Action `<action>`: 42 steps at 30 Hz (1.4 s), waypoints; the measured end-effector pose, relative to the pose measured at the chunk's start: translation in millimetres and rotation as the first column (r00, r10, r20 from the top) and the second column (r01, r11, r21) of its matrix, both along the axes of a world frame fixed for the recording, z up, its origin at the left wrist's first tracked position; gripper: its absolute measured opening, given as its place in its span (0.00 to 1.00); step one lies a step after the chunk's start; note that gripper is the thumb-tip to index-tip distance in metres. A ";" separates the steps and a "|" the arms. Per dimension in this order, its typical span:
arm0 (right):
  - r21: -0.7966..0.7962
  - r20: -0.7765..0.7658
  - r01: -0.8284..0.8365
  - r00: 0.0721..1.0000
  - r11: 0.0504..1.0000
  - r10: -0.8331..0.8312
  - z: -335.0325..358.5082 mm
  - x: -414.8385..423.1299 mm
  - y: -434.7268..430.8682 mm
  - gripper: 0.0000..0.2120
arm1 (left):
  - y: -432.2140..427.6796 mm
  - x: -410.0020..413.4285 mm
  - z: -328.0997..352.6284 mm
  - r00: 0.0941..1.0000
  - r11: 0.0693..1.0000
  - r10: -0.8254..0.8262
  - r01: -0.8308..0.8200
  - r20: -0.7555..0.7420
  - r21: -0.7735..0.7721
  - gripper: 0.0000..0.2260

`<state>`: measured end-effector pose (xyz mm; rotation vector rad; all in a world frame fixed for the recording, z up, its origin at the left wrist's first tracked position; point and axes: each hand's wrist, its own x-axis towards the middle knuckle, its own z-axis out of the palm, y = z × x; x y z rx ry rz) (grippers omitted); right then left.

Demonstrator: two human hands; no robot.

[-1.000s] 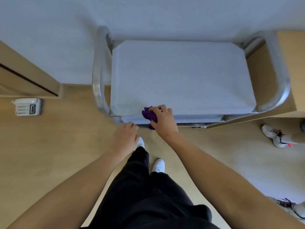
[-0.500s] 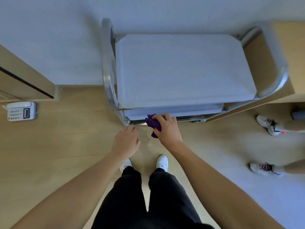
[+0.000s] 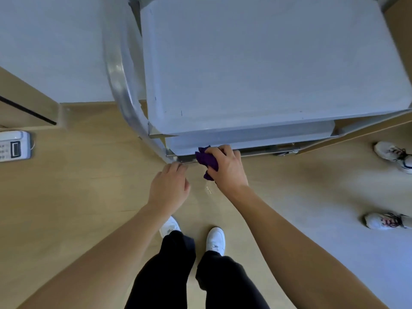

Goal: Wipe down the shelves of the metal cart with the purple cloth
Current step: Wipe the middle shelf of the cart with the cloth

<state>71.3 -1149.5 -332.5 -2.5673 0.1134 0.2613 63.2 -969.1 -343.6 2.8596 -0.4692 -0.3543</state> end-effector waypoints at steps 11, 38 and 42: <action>-0.073 0.272 -0.126 0.952 0.989 0.141 -138.1 110.4 -0.4 0.21 | 2.8 61.6 -144.8 0.962 0.998 -0.059 0.061 0.265 0.002 0.13; -0.133 0.342 -0.676 0.655 0.725 0.674 -186.5 148.9 5.7 0.19 | 7.8 58.7 -190.0 0.790 0.985 0.108 -0.003 0.604 -0.172 0.12; -0.149 0.360 -0.542 0.749 0.827 0.556 -185.7 192.5 28.0 0.19 | 5.9 58.0 -190.1 0.800 0.983 0.125 -0.022 0.587 -0.180 0.15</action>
